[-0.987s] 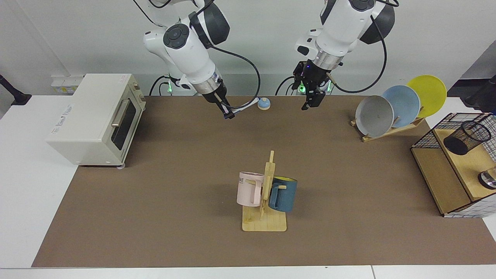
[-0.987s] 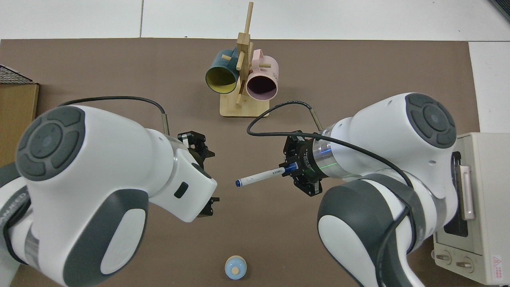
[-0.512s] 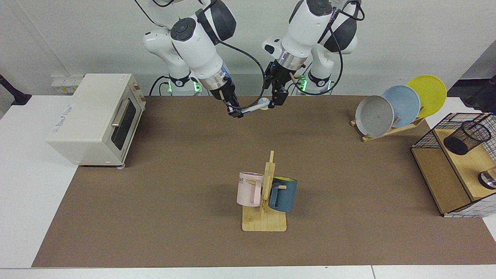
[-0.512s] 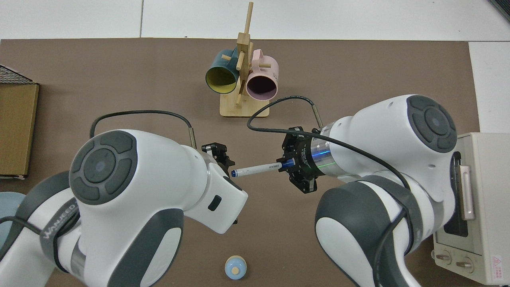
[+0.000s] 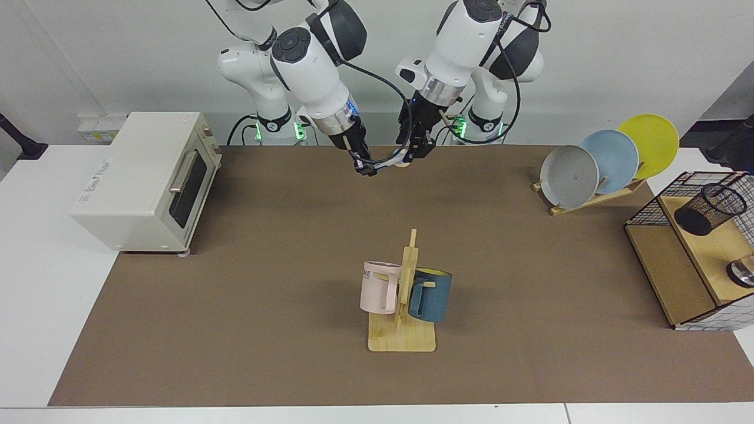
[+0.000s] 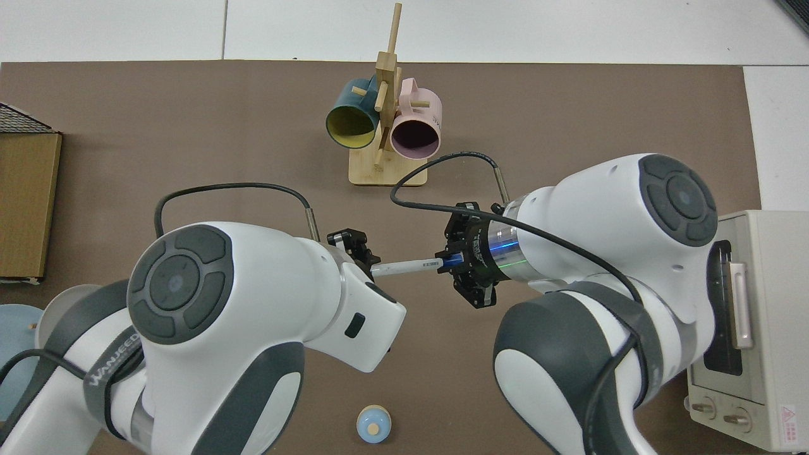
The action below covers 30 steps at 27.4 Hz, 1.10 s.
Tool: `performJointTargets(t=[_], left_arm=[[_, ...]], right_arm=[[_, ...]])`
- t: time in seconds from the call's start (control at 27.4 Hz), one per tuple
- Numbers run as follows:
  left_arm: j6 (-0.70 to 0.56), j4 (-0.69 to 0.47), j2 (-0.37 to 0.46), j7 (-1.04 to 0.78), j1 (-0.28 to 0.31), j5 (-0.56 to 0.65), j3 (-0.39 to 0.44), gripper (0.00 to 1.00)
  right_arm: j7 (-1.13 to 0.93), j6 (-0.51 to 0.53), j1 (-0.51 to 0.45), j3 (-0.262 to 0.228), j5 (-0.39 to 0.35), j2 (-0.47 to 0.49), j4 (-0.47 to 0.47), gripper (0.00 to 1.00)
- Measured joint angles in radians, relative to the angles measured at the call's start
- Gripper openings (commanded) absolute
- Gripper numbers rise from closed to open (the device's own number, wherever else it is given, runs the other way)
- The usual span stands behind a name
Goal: Put markers into pen holder
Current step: 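Close the left gripper on the marker's free end beside the right gripper, then open the right gripper and withdraw while the left gripper pulls the marker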
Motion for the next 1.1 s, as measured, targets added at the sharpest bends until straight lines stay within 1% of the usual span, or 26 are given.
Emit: performJointTargets(t=[0.07, 0.15, 0.37, 0.4, 0.44, 0.69, 0.8, 0.95, 1.1], left_arm=[[0.008, -0.002, 0.0, 0.0, 0.0, 0.002, 0.003, 0.09], [0.014, -0.004, 0.0, 0.0, 0.001, 0.005, 0.006, 0.0], [0.013, -0.007, 0.0, 0.003, 0.002, 0.006, 0.007, 0.0], [0.013, -0.007, 0.0, 0.003, 0.002, 0.006, 0.007, 0.0], [0.013, -0.007, 0.0, 0.003, 0.002, 0.006, 0.007, 0.0], [0.009, -0.014, 0.0, -0.008, 0.001, 0.006, 0.002, 0.0], [0.008, -0.017, 0.0, -0.027, 0.001, 0.016, 0.002, 0.0], [0.006, -0.02, 0.0, -0.058, 0.001, 0.041, 0.002, 0.0], [0.001, -0.02, 0.0, -0.069, 0.002, 0.065, 0.004, 0.0]], right_arm=[[0.0, -0.003, 0.001, 0.0, 0.0, -0.001, -0.003, 0.0], [0.0, -0.007, 0.002, 0.002, 0.0, -0.002, -0.006, 0.0], [-0.003, -0.009, 0.003, 0.002, -0.001, -0.003, -0.008, 0.01], [-0.003, -0.009, 0.003, 0.002, -0.001, -0.003, -0.008, 0.47], [-0.003, -0.009, 0.003, 0.002, -0.001, -0.003, -0.008, 0.99], [-0.009, -0.003, 0.003, -0.002, -0.001, -0.004, 0.003, 1.0], [-0.053, -0.015, 0.001, -0.005, -0.001, -0.007, 0.009, 1.0], [-0.205, -0.081, -0.006, -0.021, -0.006, -0.019, 0.011, 1.0], [-0.423, -0.163, -0.058, -0.029, -0.042, -0.039, 0.011, 1.0]])
